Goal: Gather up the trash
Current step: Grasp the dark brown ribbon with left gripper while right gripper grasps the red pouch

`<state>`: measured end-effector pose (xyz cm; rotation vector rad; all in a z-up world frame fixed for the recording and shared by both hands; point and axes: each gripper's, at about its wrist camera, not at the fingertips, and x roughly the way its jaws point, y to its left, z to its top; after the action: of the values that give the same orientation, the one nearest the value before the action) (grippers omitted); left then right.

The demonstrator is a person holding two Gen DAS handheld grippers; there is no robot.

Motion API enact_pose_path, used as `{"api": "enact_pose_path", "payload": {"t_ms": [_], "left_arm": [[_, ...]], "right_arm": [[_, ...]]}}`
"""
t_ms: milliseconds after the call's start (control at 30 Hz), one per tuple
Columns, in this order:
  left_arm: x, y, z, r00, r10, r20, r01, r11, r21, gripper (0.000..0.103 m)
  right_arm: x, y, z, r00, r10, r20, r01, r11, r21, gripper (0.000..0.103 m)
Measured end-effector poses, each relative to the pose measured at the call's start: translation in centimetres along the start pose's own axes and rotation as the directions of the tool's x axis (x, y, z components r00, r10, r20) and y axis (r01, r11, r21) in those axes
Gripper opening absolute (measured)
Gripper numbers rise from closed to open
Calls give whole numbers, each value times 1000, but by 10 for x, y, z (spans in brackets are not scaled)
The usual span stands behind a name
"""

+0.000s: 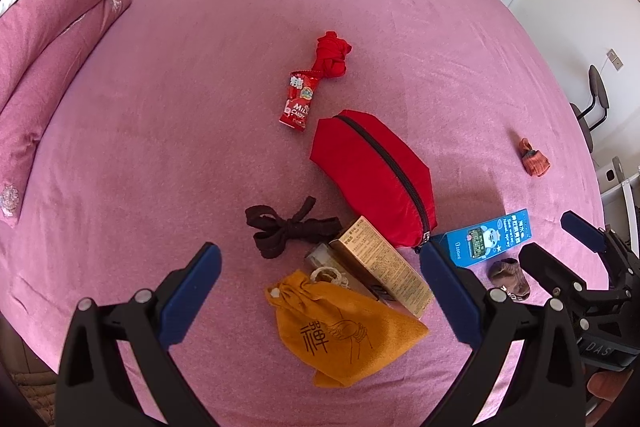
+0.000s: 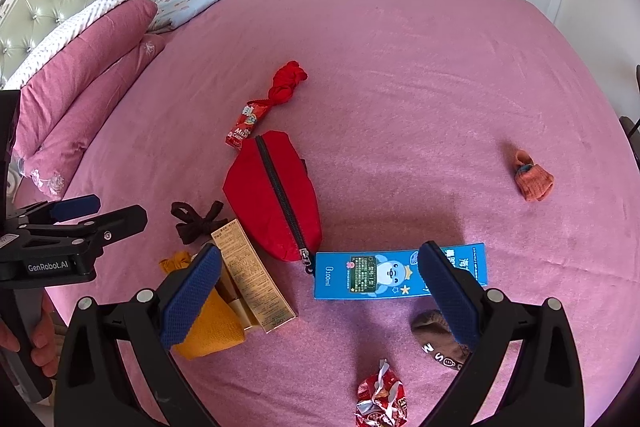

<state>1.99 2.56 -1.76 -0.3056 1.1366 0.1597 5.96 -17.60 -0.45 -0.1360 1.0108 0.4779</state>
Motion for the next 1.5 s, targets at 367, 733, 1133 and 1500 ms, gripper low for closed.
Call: {"api": "enact_pose_path", "payload": {"t_ms": [367, 733, 1133, 1500], "left_arm": [[71, 25, 10, 991, 24, -131, -16, 998, 61, 99], [147, 40, 28, 970, -15, -243, 51, 989, 142, 99], [165, 39, 14, 940, -134, -314, 157, 986, 50, 39], [142, 65, 22, 945, -194, -262, 191, 981, -37, 8]], "right_arm": [[42, 15, 21, 999, 21, -31, -22, 999, -34, 95], [87, 21, 48, 998, 28, -57, -33, 996, -78, 95], [138, 23, 64, 990, 27, -142, -41, 994, -98, 95], [173, 31, 59, 955, 128, -269, -150, 987, -62, 57]]}}
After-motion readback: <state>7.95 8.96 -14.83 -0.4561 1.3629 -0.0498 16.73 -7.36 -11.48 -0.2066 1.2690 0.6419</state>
